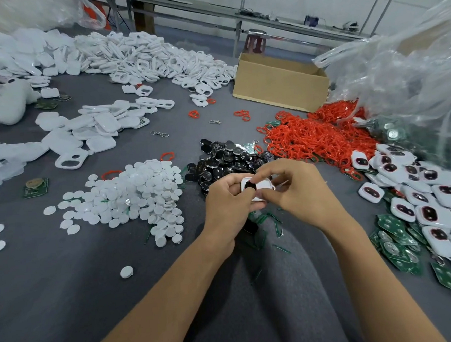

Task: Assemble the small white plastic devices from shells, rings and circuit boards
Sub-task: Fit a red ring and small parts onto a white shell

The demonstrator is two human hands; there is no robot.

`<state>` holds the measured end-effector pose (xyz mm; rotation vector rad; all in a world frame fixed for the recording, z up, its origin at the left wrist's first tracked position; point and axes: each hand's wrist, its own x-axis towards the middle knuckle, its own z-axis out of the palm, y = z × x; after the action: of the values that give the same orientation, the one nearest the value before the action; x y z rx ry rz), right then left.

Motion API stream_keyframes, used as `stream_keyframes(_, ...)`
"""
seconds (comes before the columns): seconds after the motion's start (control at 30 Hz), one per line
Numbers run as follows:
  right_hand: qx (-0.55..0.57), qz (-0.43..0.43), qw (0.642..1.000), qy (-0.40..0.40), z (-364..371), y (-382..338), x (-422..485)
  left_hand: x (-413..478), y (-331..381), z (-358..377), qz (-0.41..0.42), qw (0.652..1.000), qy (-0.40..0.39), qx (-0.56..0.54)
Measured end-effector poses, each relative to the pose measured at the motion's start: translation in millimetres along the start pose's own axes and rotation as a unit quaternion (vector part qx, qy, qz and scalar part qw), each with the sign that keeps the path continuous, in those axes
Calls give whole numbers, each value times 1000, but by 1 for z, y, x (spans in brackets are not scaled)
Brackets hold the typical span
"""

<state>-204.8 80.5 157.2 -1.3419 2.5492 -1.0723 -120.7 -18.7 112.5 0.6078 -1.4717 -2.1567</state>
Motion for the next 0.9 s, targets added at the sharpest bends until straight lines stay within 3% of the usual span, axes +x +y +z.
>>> stream_keyframes(0.23,-15,-2,1000,25,-4,3,1,2,1,-1,-23,995,-76,-63)
stream_keyframes(0.37,83,3,997,8,-12,5,0,3,0,-3,-13,993,-88,-75)
stream_keyframes(0.53,179,49,981,53,-17,14,1,1,1,-3,-5,993,-90,-80)
stream_keyframes(0.9,167,96,980,47,-10,19,1,-3,5,0,13,995,-93,-21)
